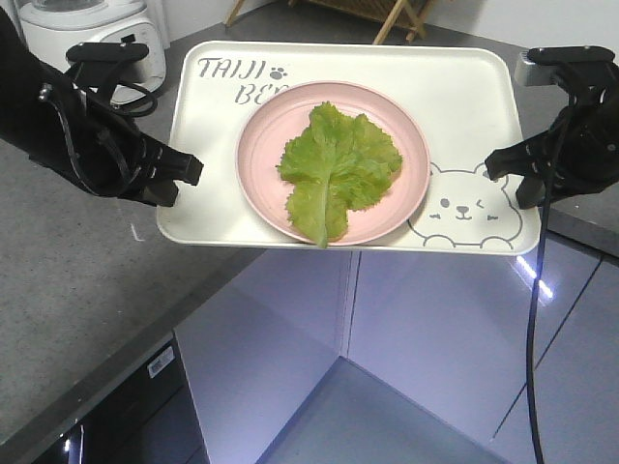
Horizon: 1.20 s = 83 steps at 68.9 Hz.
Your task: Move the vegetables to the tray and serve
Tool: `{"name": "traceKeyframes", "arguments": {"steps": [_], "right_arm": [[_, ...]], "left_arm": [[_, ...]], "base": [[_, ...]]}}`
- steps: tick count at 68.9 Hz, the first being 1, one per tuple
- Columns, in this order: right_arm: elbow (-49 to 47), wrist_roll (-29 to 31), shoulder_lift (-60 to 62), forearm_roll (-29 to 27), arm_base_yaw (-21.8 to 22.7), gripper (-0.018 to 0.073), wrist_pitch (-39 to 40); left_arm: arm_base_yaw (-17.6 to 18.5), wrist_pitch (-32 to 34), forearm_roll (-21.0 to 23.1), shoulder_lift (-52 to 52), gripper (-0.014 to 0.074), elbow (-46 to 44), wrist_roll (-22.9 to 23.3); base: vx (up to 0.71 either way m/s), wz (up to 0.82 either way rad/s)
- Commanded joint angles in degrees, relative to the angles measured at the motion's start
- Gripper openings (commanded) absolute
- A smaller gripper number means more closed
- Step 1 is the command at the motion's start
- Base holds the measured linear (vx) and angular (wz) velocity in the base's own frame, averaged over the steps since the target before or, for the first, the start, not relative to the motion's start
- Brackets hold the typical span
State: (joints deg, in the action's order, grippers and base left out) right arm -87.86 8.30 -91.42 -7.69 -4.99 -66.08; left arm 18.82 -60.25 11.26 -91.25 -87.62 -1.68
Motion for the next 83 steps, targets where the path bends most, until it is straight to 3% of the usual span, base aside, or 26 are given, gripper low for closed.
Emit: {"name": "traceKeyframes", "arguments": {"steps": [1,83], "right_arm": [[-1.52,2.28,2.77,-11.23,-1.50,-0.0008,3.38],[-1.52,2.28,2.77,-11.23,-1.50,-0.0008,3.38]], "left_arm": [[1.98,6.53,11.08,2.57,-0.0006,-1.89,-1.69],[1.98,6.53,11.08,2.57,-0.0006,-1.89,-1.69]], "base": [[-0.01,-0.24],[-0.02,-0.32]]}}
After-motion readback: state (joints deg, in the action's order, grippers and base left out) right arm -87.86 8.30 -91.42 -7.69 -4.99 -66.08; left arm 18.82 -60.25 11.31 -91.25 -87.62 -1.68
